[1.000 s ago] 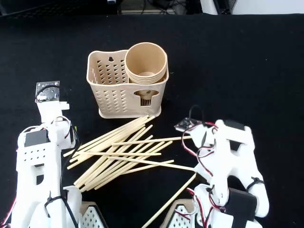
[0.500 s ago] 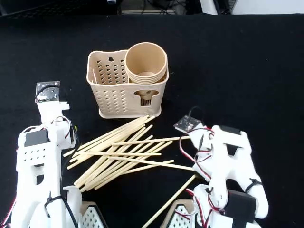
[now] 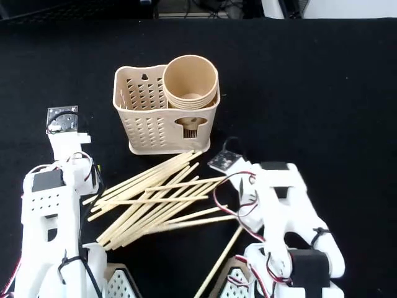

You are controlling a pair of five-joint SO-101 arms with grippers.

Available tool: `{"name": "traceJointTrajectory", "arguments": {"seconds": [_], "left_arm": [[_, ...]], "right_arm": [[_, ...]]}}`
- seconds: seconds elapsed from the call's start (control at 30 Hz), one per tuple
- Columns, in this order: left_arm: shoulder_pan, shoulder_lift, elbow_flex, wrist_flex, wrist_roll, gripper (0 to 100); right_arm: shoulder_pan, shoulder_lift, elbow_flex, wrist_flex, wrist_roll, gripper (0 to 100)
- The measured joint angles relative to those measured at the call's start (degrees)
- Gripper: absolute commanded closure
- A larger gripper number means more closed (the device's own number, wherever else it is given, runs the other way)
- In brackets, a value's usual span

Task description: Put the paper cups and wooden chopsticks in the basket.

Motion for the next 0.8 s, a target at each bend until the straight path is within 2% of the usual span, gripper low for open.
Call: {"name": "traceJointTrajectory", "arguments": {"seconds": [0.23, 0.37, 0.57, 0.8], "left_arm": [[0.0, 0.0, 0.79, 0.0, 0.0, 85], [0.0, 0.0, 1.23, 0.0, 0.0, 85], [0.0, 0.0, 1.23, 0.0, 0.0, 85], [4.48, 0.0, 2.55, 0.0, 0.0, 85]], "right_arm": [[-7.74, 0.09, -1.32, 0.0, -7.56, 98.6], [-10.99, 0.09, -2.37, 1.41, -9.14, 98.6], [-12.75, -7.21, -4.22, 3.25, -9.85, 98.6], [-12.66, -14.68, -4.22, 3.69, -11.69, 98.5]]}}
